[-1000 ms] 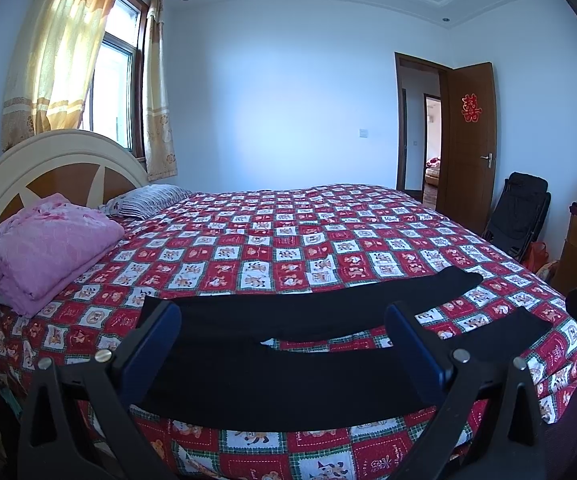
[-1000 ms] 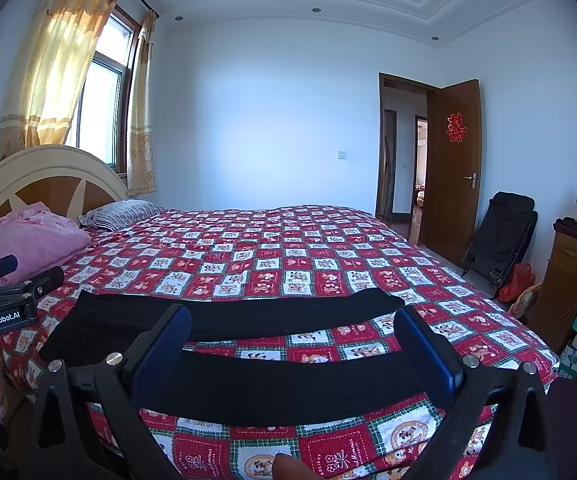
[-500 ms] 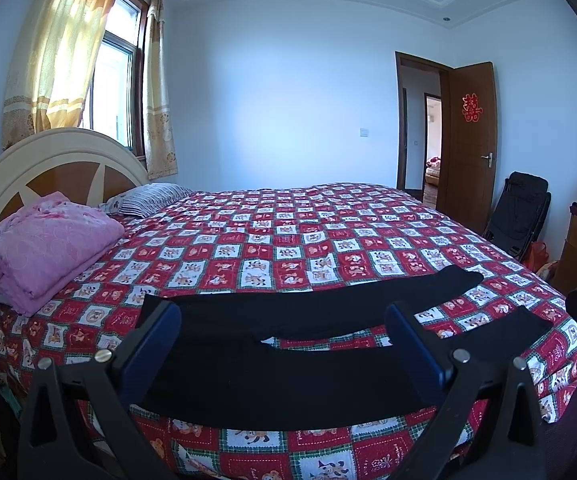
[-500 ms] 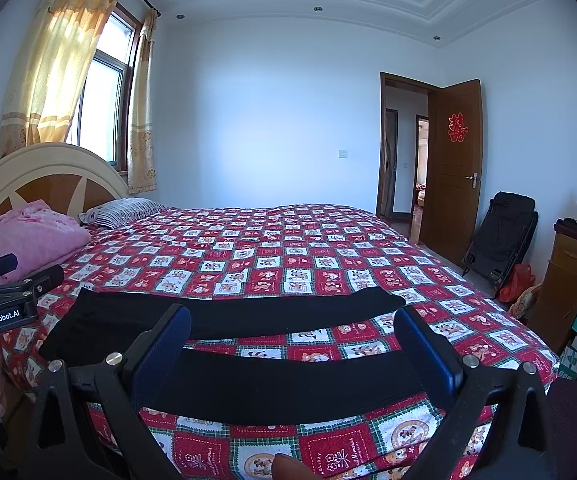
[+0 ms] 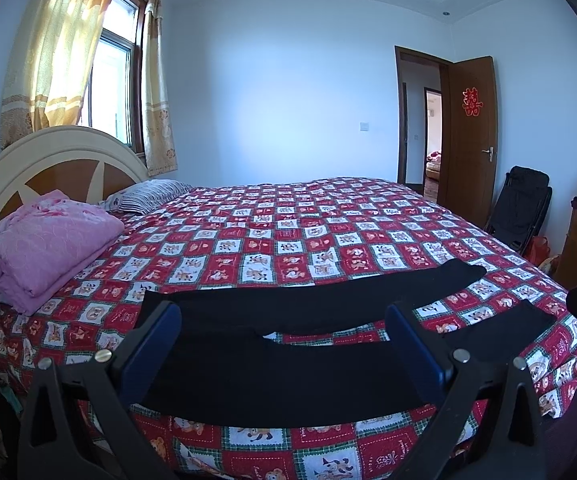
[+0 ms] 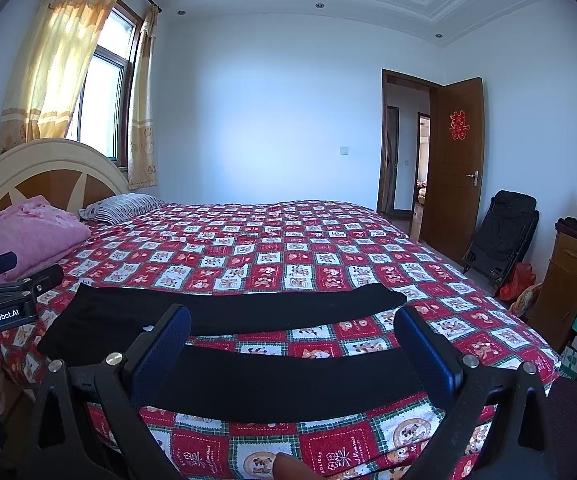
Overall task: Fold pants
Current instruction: 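Lower both grippers onto the black pants and close them on the fabric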
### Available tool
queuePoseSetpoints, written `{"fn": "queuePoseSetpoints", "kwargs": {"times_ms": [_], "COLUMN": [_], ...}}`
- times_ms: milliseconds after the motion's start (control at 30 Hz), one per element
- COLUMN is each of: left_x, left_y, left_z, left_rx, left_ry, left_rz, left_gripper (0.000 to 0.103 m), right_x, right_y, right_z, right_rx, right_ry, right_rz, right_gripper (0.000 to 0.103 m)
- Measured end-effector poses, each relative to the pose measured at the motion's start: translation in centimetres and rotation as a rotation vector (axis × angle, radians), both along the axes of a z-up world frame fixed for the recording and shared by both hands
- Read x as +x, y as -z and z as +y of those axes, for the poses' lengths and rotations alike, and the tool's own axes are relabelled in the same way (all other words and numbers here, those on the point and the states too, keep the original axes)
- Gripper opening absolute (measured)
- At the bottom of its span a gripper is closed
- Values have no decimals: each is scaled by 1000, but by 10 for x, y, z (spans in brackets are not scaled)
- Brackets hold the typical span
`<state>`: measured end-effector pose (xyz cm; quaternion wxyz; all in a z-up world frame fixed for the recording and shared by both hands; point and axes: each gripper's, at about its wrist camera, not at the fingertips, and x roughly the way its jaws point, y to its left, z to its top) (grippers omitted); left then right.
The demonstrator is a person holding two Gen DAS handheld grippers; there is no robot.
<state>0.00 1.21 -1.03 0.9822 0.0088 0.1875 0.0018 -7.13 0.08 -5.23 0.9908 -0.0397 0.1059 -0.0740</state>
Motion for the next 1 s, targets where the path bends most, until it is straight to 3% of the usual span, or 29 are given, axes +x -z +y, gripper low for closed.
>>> {"fn": "queuePoseSetpoints", "kwargs": {"times_ms": [133,333,533,733,833,900,1000], "left_x": [9,46,106,161,193,214,241], "left_y": [10,47,91,99,106,112,124], "left_z": [4,28,107,180,205,219,234], "left_rx": [2,11,59,74,63,39,0], "left_ry": [8,3,-145,-212,-201,-196,-184], "left_rz": [29,137,222,230,258,286,335], "left_gripper": [103,103,103,103,103,95,89], "right_x": [7,34,76,111,128,139,157], "right_y": [4,26,64,93,98,100,99], "right_z": [-1,-7,-27,-55,-62,-66,-77], "right_rx": [2,33,65,171,172,153,125], "right_ry": [-25,-62,-24,-2,-11,-14,18], "right_rz": [17,86,209,305,346,367,385], "right_gripper": [102,102,102,100,80,71,69]}}
